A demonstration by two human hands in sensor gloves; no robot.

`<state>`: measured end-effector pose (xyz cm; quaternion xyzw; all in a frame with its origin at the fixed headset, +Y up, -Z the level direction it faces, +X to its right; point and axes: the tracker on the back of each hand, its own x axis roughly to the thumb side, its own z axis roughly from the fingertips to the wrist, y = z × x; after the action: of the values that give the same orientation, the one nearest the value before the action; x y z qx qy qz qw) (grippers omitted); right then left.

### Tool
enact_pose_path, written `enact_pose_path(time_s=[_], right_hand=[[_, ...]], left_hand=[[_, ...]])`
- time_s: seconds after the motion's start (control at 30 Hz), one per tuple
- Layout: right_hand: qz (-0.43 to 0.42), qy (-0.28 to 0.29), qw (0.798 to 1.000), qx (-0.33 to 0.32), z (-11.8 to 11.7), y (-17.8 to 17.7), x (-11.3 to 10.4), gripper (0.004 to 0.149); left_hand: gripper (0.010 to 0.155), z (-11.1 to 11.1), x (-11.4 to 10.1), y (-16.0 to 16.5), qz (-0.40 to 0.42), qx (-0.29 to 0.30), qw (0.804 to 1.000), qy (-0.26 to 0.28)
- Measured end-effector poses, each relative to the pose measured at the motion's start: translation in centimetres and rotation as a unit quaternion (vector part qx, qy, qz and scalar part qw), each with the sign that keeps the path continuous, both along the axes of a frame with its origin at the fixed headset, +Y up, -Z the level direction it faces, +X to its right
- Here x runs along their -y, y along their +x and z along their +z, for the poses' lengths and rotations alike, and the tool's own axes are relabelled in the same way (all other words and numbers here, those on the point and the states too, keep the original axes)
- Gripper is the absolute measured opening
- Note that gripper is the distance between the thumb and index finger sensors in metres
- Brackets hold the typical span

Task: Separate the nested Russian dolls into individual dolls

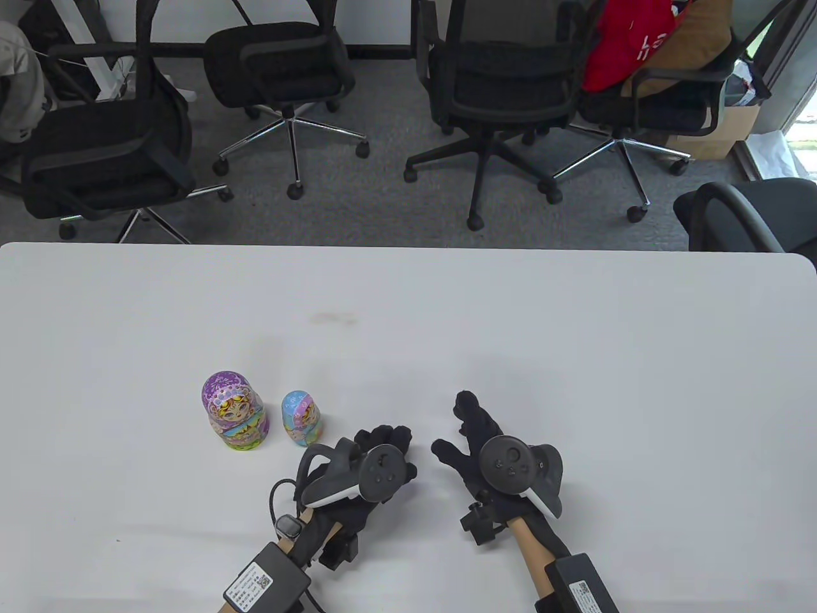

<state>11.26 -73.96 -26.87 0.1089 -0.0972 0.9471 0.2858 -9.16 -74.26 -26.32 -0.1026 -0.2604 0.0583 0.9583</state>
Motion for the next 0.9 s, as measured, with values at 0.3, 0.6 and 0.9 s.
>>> enact_pose_path(time_s=[0.3, 0.6, 0.9], right_hand=[[0.008, -0.008, 1.000, -0.011, 0.1, -0.5, 0.2, 0.084], [0.023, -0.035, 0.998, -0.043, 0.2, -1.6, 0.7, 0.083], [0.039, -0.063, 0.992, -0.099, 0.6, -3.5, 1.4, 0.083]], left_hand=[[0.062, -0.2, 0.7, 0.0, -0.009, -0.005, 1.000, 0.014], [0.062, -0.6, -0.7, -1.4, 0.073, -0.022, 0.997, 0.019], [0.062, -0.5, -2.3, -2.0, 0.151, -0.015, 0.988, 0.018]])
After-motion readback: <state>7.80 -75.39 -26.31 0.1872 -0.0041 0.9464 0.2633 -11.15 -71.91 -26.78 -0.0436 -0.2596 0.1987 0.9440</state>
